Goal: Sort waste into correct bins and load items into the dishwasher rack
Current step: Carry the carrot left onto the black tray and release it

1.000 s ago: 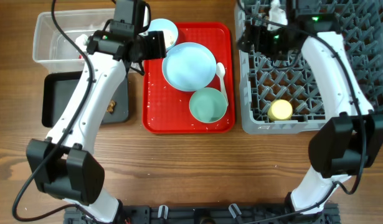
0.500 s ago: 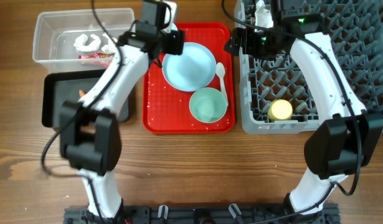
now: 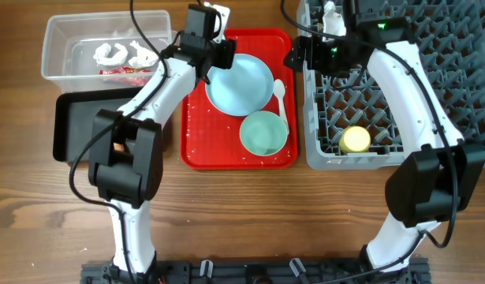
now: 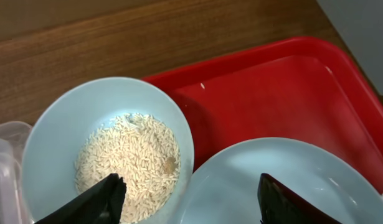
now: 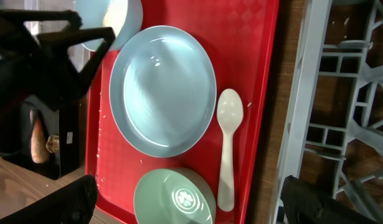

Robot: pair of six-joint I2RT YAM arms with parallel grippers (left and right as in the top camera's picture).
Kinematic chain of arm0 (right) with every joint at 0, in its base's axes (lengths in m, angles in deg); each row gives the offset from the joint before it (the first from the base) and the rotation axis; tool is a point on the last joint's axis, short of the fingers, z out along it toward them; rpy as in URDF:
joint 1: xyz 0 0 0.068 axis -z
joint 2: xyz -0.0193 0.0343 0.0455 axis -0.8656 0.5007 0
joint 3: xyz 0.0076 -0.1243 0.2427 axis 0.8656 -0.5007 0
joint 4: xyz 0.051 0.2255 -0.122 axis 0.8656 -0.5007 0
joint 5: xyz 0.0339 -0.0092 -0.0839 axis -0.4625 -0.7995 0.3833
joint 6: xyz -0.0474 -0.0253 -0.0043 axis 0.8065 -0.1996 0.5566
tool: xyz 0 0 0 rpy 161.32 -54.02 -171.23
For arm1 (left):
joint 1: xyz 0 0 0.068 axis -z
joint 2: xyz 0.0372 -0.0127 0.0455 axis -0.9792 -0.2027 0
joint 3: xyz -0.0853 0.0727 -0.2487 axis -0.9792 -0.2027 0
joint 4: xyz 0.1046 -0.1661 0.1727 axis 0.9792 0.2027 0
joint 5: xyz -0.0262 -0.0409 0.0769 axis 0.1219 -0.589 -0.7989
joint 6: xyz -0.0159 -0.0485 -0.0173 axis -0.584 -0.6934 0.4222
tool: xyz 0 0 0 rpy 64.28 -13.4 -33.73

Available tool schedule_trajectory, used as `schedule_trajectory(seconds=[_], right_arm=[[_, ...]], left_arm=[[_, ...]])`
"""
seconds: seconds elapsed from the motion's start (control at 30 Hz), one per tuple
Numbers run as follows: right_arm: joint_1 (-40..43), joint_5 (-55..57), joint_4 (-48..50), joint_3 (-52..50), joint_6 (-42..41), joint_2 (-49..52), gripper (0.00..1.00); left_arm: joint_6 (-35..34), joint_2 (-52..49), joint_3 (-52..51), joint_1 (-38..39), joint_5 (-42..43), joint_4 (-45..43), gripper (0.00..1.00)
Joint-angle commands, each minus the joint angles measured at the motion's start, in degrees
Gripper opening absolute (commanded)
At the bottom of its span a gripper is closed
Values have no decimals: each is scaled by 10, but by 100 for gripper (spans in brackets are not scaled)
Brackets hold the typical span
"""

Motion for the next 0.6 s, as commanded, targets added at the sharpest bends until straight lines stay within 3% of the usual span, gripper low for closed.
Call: schedule_trajectory(seconds=[0.0,0.4,0.57], right_arm=[[0,5,2,5,5,3,96],[0,7,2,5,5,3,96],[0,7,3,5,5,3,96]], left_arm=[[12,-31,4,-2,-8,-6,65],[13,-73,4,-2,-16,-55,50],[13,-74,4,-2,-23,-56,38]])
